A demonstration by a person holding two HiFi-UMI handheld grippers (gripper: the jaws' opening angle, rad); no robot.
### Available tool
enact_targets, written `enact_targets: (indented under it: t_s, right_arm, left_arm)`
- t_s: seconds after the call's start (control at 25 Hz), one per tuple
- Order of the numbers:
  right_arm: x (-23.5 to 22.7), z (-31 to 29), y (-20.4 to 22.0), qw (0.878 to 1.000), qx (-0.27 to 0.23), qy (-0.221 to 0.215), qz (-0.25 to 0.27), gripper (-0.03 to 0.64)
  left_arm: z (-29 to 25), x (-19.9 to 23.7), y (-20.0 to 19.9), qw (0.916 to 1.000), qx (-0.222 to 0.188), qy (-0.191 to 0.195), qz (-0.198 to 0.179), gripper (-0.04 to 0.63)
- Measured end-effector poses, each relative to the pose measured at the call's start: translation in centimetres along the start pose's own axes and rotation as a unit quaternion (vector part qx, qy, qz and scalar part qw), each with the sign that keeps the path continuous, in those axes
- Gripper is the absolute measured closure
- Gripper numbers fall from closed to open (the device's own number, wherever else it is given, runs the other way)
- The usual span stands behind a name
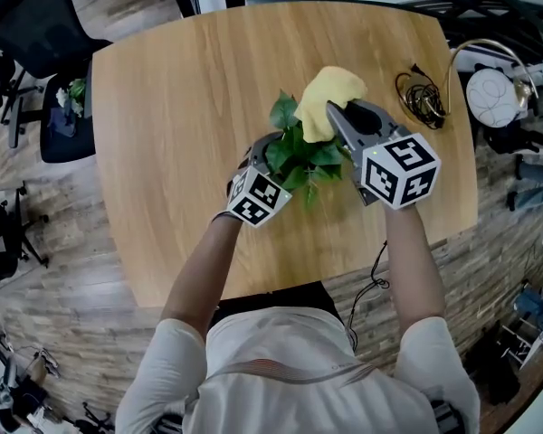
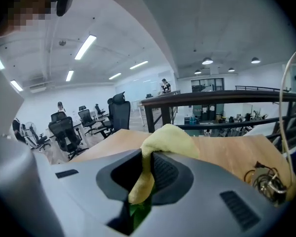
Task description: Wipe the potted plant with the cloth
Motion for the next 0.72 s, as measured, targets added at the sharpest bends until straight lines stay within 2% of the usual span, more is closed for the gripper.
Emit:
enact_targets:
  t_s: [0.16, 0.36, 0.48, 0.72]
  right_arm:
    - [-1.1, 2.3, -2.9, 0.999, -0.040, 0.020, -0.001, 0.520]
    - [3.2, 4.7, -5.3, 0.996, -0.075, -0.050, 0.003, 0.520]
    - [6.0, 4.5, -3.9, 0.995, -0.060, -0.073, 0.013, 0.520]
    - [8.2, 2.7, 2.4, 0.997, 0.012, -0.070, 0.024, 0.520]
  left_arm:
    - [-0.1, 0.2, -0.1, 1.0000, 0.000, 0.002, 0.000, 0.167]
    - [-0.3, -0.1, -0.1, 1.0000, -0.002, 0.002, 0.000, 0.167]
    - [-0.3, -0.2, -0.1, 1.0000, -0.002, 0.003, 0.001, 0.167]
    - [-0.2, 0.1, 0.2, 1.0000, -0.002, 0.004, 0.001, 0.167]
Point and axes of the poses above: the fingertips, and each gripper's own axes: z backward along the fingers, x to its left, y out of its underside, the point moved 3 cm from there along z, backward along the fingers
